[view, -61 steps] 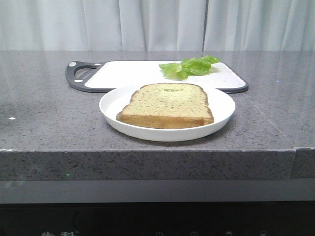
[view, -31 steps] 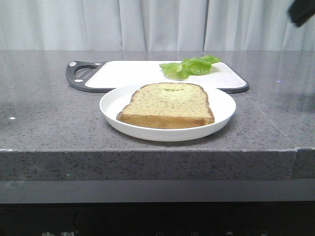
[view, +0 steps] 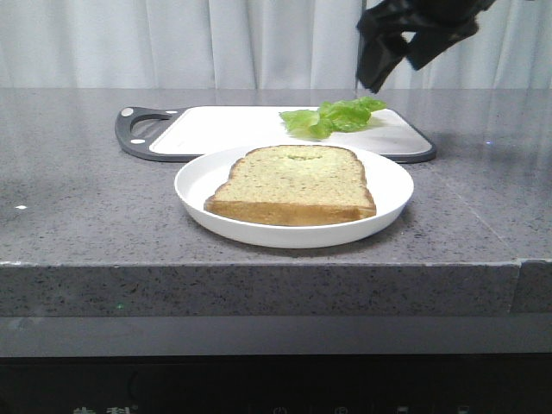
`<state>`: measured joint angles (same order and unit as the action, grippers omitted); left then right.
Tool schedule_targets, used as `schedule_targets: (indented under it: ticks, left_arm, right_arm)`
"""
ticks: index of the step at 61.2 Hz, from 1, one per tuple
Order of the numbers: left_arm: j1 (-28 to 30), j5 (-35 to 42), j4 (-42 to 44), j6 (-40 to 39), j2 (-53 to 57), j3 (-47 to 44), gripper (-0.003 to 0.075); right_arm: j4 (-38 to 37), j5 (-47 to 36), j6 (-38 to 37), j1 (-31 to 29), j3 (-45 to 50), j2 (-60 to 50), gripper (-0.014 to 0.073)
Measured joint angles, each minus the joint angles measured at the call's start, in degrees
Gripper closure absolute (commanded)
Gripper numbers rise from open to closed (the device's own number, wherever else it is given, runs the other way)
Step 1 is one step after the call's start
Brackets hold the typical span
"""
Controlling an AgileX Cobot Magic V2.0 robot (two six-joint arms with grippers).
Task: Left arm grabs bread, right arm adds lettuce
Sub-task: 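Lower the right gripper onto the lettuce leaf on the cutting board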
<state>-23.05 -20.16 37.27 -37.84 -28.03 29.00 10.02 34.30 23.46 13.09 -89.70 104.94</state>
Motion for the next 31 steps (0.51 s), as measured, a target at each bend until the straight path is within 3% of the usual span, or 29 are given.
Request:
schedule_targets:
  ticks: [21,26,31]
  left_arm:
    - [0.00,0.00,0.00,0.00,0.00,0.00,0.0739]
    - [0.00,0.00,0.00,0.00,0.00,0.00,0.0739]
    - [0.00,0.00,0.00,0.00,0.00,0.00,0.0739]
  right_arm:
    - [0.47,6.13,1.37,0.00,-14.80,12.33,0.0043]
    - [0.47,6.98,1.40,0.00,-15.89,13.68,0.0116]
    - [0.47,7.54,1.40,0.00,-16.12,14.00,0.0243]
